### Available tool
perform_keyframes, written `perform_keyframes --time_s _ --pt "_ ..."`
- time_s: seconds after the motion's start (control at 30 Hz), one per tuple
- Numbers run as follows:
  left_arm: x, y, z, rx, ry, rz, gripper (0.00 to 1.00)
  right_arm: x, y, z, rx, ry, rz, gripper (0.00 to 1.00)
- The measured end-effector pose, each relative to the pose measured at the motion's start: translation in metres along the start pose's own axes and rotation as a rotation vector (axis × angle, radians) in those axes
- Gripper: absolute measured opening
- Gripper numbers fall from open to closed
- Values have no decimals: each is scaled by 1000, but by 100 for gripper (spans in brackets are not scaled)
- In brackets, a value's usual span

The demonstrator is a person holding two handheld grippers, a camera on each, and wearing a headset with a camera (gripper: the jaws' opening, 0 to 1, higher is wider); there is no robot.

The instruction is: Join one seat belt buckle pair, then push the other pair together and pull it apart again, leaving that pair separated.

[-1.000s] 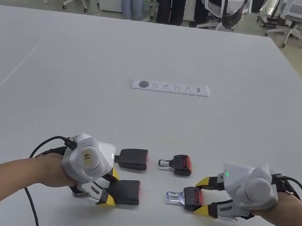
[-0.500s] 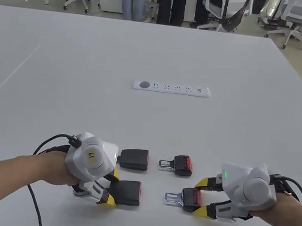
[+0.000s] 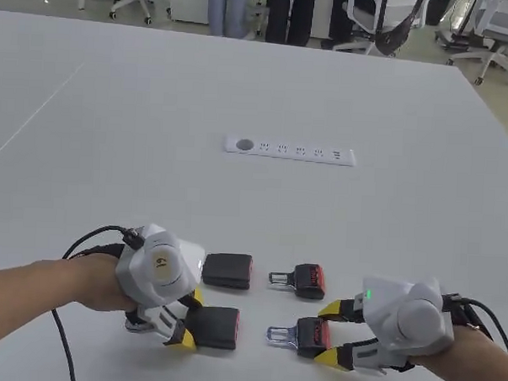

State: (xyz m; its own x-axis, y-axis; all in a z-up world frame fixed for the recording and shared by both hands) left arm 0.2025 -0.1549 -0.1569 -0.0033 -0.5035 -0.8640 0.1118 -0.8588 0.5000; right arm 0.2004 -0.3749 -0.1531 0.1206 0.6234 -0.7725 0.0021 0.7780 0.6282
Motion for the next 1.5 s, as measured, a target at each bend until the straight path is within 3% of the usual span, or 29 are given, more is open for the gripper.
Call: perform_keyframes --time_s 1.5 --pt "0 0 -1 -14 -1 -10 32 29 34 -3 -28 21 19 31"
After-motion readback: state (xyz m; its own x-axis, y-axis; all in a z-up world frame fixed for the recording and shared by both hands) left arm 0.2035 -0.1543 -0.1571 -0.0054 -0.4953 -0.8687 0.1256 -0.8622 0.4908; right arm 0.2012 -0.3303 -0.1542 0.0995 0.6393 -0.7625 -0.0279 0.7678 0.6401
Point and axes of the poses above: the centre of the closed fingertips' face, and the gripper's own axes: x roughly forward along the fingers, z roughly to its right, y roughly out of its top, the point moved 6 cm from there along -x, roughly backward along the fingers, and after that the axes turned 1 degree about -x, right-handed, at the moved point
